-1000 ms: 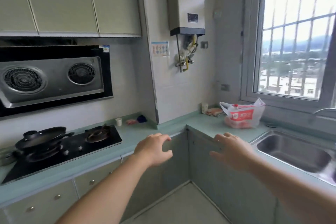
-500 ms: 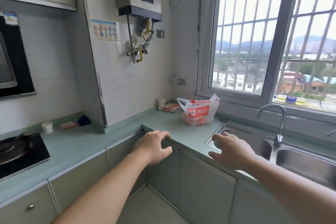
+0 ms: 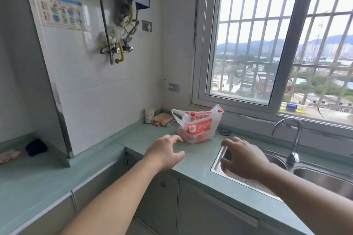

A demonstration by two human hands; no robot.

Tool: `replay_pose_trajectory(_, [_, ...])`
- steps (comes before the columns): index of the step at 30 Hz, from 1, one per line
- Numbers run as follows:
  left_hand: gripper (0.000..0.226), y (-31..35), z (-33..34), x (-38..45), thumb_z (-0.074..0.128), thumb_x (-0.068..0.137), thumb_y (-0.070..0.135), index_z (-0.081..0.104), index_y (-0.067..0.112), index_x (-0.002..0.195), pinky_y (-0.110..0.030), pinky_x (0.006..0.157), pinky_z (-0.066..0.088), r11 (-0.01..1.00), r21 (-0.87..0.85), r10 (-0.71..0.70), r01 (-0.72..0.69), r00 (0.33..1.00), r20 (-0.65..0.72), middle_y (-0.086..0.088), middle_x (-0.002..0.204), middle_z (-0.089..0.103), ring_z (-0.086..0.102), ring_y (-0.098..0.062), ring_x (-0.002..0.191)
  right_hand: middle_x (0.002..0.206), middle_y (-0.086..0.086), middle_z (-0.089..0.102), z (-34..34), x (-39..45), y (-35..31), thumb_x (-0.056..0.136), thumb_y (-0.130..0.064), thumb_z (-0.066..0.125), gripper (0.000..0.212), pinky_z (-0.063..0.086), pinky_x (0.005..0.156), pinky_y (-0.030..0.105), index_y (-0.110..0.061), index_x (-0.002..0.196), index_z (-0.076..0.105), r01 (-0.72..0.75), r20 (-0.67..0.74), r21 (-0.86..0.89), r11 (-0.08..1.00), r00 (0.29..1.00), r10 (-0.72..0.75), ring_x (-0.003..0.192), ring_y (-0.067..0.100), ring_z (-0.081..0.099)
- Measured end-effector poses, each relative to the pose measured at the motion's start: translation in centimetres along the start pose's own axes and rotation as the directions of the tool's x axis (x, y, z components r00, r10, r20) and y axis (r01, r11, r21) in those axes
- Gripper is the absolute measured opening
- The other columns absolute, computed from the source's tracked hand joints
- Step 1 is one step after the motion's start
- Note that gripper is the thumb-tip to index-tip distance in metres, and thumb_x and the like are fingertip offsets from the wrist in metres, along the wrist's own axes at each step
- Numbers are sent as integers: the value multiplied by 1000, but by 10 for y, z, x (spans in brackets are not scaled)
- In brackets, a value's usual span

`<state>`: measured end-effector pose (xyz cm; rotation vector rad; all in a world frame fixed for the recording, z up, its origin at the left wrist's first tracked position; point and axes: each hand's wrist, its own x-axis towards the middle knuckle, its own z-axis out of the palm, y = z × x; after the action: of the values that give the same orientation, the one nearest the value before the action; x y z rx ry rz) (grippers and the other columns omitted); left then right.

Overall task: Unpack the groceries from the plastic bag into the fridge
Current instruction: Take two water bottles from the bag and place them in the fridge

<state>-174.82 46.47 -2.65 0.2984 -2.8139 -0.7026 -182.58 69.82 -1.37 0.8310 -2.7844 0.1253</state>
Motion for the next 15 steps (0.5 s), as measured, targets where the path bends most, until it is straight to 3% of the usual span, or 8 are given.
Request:
replay_pose_trajectory(5, [46,-21,17,78,57,83,47,51,37,127,-35,95,47,999,43,-13,11,999,46,10,127,52,51,-12,113,132,-4,50,38,74,25,87,-51,53,54,43,93,33,-32,136,42,-25,32,43,999,999,23,122,20,50])
replay_pose_trajectory(15, [41,-51,31,234,59,83,46,54,36,123,-37,96,47,996,80,-38,32,997,67,8,125,53,52,-14,111,128,-4,52,82,233,68,85,-48,55,51,45,86,33,-32,132,45,-58,81,127,990,996,48,116,20,54])
